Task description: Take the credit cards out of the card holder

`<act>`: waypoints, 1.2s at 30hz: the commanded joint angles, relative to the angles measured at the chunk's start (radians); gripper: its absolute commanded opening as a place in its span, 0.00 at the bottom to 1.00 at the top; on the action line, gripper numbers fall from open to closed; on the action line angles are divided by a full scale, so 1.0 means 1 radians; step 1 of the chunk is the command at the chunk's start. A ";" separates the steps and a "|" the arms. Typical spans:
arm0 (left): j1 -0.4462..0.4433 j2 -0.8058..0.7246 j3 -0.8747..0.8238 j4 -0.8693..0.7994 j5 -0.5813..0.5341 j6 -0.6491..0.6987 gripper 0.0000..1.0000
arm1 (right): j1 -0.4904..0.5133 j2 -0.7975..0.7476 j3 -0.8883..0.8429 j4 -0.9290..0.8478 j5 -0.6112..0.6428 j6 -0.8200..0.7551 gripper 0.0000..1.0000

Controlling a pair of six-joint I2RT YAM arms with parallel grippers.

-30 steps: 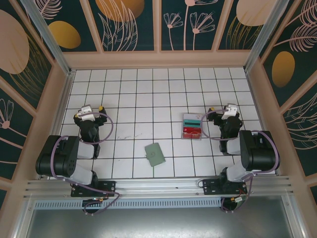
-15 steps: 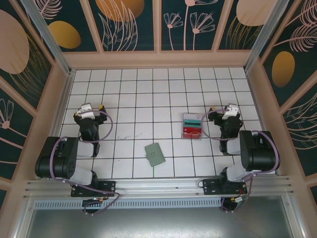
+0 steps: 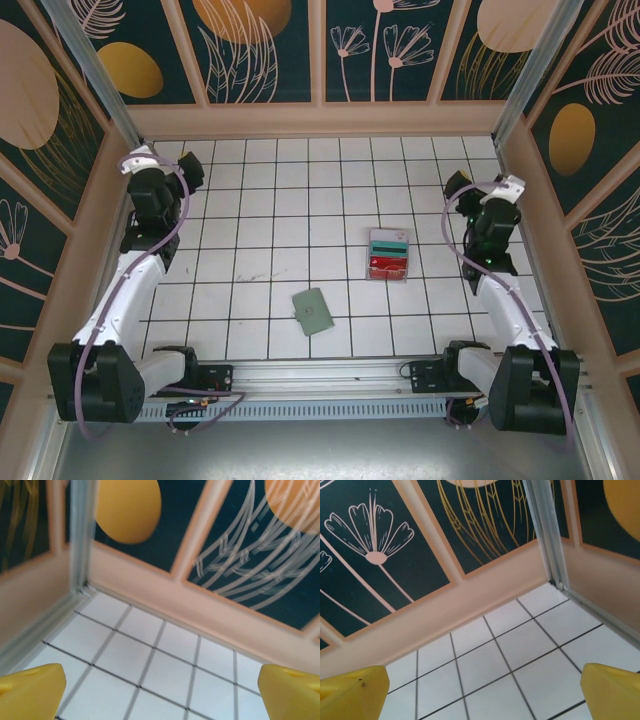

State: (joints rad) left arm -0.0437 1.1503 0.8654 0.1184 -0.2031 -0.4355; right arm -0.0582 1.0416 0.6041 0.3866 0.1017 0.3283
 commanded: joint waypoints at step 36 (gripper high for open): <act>-0.998 0.210 0.011 -0.694 -0.016 -0.792 0.55 | 0.747 -0.162 -0.068 -0.565 -0.081 0.216 0.99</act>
State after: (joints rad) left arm -0.9989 1.3083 0.8242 -0.4873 -0.1879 -1.1488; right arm 0.6819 0.9108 0.5556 -0.1696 0.0097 0.5316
